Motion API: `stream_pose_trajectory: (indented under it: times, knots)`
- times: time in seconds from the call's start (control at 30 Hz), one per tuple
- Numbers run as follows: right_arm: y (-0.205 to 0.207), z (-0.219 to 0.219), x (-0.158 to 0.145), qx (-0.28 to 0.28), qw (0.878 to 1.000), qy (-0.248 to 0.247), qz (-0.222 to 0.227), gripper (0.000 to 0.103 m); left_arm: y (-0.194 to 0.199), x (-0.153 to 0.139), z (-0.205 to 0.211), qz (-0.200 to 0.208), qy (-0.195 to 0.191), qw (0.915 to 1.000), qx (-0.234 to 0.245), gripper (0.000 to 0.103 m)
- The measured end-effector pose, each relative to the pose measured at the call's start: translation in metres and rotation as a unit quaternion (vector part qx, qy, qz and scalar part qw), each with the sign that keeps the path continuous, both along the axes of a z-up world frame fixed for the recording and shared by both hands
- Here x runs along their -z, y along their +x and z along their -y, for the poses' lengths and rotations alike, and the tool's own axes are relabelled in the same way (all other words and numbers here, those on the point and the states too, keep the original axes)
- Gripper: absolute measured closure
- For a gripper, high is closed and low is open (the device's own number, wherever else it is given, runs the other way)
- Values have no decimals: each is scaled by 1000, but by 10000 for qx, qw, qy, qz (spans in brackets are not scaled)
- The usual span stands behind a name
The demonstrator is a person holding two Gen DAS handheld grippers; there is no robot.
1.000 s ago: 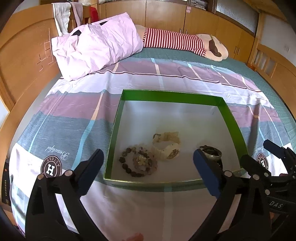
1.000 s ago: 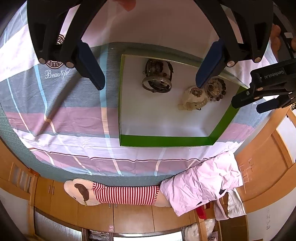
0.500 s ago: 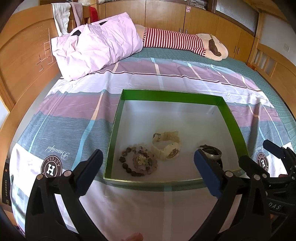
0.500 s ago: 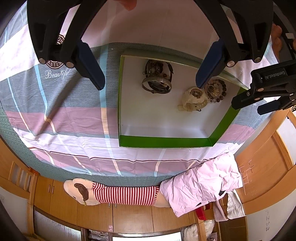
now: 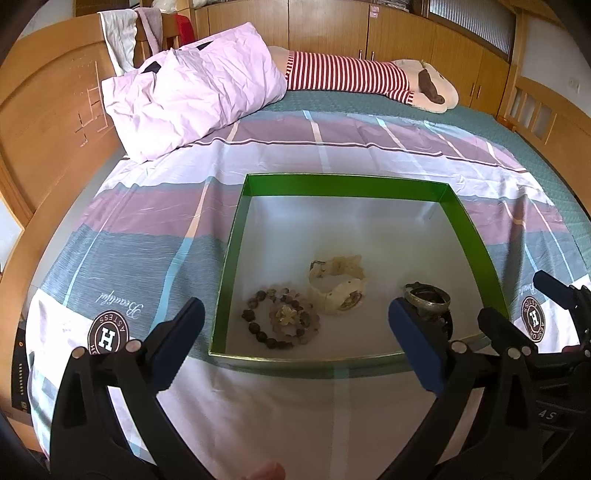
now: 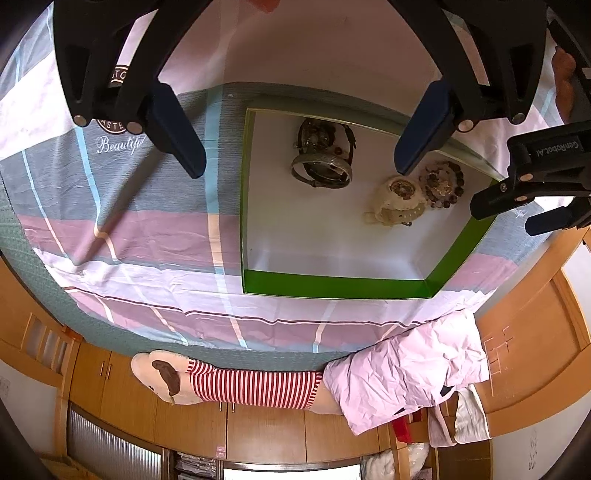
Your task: Organize jewelry
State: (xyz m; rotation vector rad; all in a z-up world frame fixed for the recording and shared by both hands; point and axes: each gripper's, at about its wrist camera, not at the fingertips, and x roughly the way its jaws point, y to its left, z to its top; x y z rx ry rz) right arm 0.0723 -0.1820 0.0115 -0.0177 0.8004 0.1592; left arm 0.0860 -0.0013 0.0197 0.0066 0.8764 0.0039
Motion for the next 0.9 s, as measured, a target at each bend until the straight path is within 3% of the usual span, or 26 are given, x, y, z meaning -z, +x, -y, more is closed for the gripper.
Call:
stream_pose_trajectory:
  times: [0.9]
  knots:
    - [-1,-4,3,-36,10000,-23,-30,1,2,0,-2,-107,-197,9997,26,2]
